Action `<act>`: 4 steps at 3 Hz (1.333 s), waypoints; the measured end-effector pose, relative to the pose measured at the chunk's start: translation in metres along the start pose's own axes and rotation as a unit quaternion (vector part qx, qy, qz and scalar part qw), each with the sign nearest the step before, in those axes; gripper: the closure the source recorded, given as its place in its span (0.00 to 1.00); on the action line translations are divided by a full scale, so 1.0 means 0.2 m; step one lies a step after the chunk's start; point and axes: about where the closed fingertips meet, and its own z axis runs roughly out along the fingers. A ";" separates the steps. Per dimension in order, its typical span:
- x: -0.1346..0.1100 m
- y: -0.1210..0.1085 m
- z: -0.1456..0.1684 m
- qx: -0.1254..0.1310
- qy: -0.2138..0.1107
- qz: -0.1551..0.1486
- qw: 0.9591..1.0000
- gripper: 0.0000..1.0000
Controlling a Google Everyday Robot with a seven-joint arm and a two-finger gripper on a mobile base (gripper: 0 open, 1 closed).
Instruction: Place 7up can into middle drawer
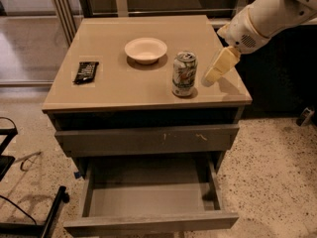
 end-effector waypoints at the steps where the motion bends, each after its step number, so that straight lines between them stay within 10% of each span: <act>1: -0.07 0.02 0.07 -0.015 -0.035 0.005 0.999 0.00; 4: -0.17 0.15 0.27 -0.064 -0.081 0.010 0.995 0.00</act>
Offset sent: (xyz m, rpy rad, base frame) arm -0.0020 0.0560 -0.0122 0.1835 0.0397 0.0812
